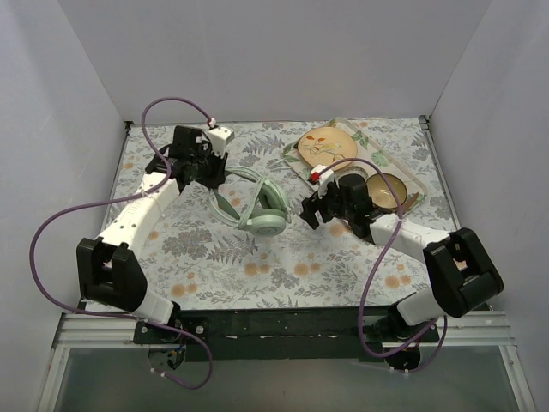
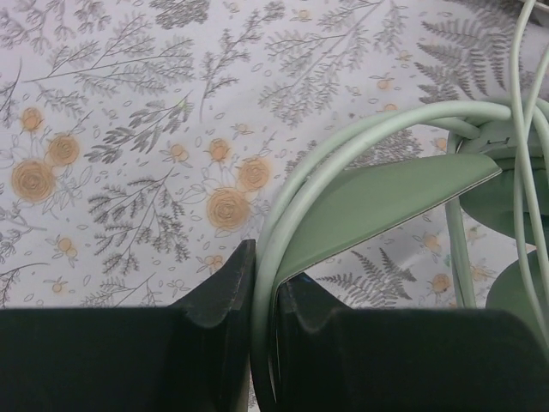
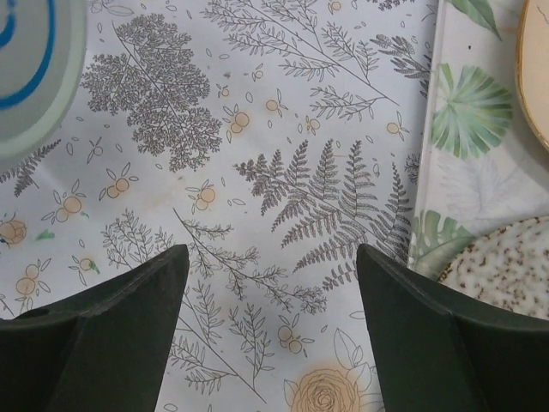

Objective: Wrap the headphones

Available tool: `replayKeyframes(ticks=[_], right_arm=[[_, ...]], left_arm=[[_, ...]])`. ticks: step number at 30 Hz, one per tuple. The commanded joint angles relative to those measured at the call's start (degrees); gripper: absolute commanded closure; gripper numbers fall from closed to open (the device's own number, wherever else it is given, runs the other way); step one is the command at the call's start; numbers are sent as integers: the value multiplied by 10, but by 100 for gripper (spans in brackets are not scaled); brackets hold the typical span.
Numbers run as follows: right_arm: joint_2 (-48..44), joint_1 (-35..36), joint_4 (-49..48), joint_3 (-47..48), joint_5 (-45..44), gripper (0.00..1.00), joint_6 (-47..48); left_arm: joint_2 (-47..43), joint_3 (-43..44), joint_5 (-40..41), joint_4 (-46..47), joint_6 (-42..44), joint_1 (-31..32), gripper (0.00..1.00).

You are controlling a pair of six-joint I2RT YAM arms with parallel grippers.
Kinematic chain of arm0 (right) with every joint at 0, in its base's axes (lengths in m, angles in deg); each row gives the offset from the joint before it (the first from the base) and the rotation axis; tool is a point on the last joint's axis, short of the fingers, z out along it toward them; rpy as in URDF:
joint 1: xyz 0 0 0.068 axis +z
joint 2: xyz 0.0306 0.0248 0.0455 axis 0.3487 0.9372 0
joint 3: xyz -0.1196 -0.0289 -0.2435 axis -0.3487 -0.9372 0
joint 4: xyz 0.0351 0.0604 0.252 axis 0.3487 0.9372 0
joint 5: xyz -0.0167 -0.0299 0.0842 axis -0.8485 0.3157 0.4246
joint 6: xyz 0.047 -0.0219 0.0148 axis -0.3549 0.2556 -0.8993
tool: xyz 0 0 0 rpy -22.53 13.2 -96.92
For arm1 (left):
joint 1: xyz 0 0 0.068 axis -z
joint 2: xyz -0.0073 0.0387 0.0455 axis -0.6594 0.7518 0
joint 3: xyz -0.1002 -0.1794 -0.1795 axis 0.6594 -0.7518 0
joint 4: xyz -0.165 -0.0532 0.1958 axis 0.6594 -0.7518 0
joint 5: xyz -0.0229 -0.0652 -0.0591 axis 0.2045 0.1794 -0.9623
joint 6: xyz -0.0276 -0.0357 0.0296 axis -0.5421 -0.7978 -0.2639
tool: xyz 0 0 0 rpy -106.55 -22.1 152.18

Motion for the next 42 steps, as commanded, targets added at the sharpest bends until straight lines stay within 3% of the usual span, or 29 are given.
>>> replayKeyframes(ticks=[1,8,18,30,36,39,40,42], right_arm=[[-46,-3,-16,-14,-17,13,-11],[-80,-3,-6,-23,-17,13,-14],[-112,-4,-5,-32,-8,13,-14],[-113,-4,-8,-37,-1,13,-12],[-113,-4,-10,-40,0,13,-12],[-115,-4,-11,-39,2,13,-13],[-115,-3,-10,-40,3,13,-13],[-119,-4,-10,-40,5,13,-13]], left_arm=[[3,15,-18,49,-35,-50,100],[44,-11,-34,110,-58,-145,100],[135,-24,-30,205,-154,-340,100],[217,-33,-4,265,-219,-415,100],[245,-39,0,270,-217,-423,100],[247,-43,6,269,-213,-423,90],[245,-45,8,269,-212,-423,77],[236,-49,13,269,-208,-424,62]])
